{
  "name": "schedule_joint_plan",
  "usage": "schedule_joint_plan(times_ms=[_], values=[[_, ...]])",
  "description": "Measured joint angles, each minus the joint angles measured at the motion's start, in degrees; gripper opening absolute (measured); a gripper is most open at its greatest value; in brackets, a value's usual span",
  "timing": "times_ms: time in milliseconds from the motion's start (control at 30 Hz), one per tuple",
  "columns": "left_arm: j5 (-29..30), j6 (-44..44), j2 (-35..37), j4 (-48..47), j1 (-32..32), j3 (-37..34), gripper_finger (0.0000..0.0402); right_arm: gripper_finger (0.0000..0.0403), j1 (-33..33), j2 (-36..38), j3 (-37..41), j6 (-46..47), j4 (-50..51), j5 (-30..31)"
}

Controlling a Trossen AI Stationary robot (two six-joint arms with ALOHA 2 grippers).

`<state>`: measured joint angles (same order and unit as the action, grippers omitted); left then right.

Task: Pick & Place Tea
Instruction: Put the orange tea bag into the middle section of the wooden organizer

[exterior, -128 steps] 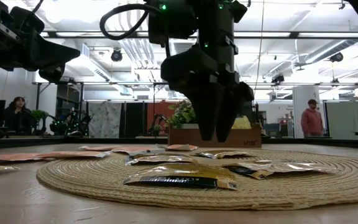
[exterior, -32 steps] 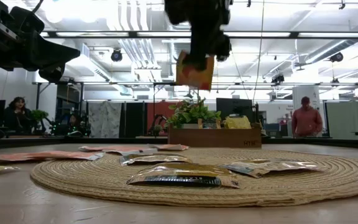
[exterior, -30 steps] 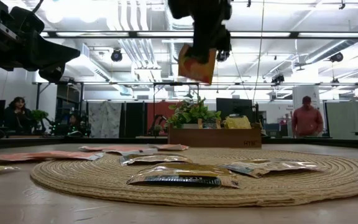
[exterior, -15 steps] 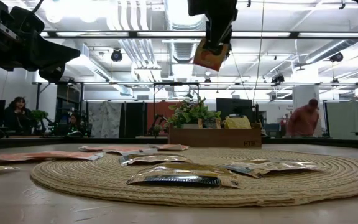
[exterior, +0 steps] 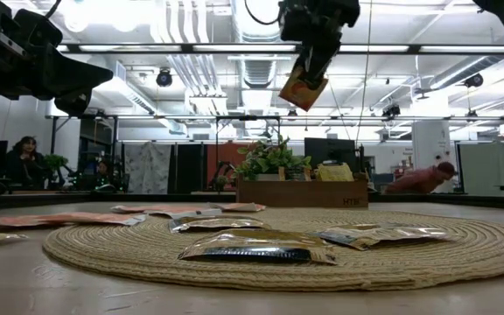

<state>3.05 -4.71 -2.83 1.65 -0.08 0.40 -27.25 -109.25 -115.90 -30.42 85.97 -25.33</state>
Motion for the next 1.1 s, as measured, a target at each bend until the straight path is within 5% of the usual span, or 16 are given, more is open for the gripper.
schedule_joint_plan(times_ms=[600, 1100], values=[[0.0, 0.0, 0.0, 0.0, 0.0, 0.0, 0.0, 0.0008, -4.9, -0.9, 1.5, -5.2, 2.4, -0.2], [0.0, 0.0, 0.0, 0.0, 0.1, 0.0, 0.0, 0.0008, -7.4, -10.5, -8.2, -2.8, 4.0, -0.9]])
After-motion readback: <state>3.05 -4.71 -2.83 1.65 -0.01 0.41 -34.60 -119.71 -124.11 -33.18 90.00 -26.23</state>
